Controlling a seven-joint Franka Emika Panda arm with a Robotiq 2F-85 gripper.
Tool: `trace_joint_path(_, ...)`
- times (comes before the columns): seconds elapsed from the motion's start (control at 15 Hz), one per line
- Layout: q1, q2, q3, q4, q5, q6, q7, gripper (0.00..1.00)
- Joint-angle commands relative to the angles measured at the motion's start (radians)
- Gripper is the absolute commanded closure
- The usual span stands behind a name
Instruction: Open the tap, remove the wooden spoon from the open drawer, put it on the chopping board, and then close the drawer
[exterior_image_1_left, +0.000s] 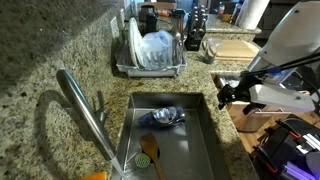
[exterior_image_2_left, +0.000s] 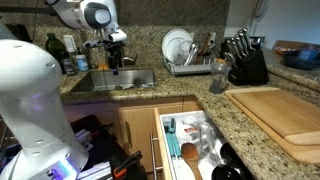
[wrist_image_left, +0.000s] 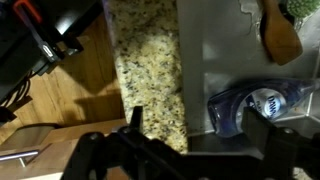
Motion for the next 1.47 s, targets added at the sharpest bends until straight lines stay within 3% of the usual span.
trace_joint_path(0.0, -0.004, -0.039, 0.005, -0.028, 0.004, -0.003, 0.011, 0.00)
trace_joint_path(0.07, -0.004, -0.063, 0.005, -0.045, 0.004, -0.004, 0.020, 0.00)
trace_joint_path(0.2, -0.082, -0.067, 0.037, -0.045, -0.062, -0.041, 0.147, 0.00)
trace_joint_path(0.47, -0.156, -0.234, -0.011, -0.081, -0.122, -0.158, 0.298, 0.00)
trace_joint_path(0.67, -0.202, -0.328, -0.002, -0.066, -0.159, -0.321, 0.434, 0.00)
trace_joint_path(0.87, -0.202, -0.406, 0.016, -0.059, -0.154, -0.486, 0.594, 0.00)
trace_joint_path(0.93, -0.181, -0.339, -0.015, -0.042, -0.156, -0.415, 0.518, 0.00)
trace_joint_path(1.13, -0.180, -0.391, 0.000, -0.043, -0.157, -0.476, 0.586, 0.00)
trace_joint_path(1.33, -0.235, -0.402, -0.055, -0.067, -0.141, -0.409, 0.622, 0.00)
trace_joint_path(1.4, -0.268, -0.434, -0.089, -0.067, -0.163, -0.448, 0.630, 0.00)
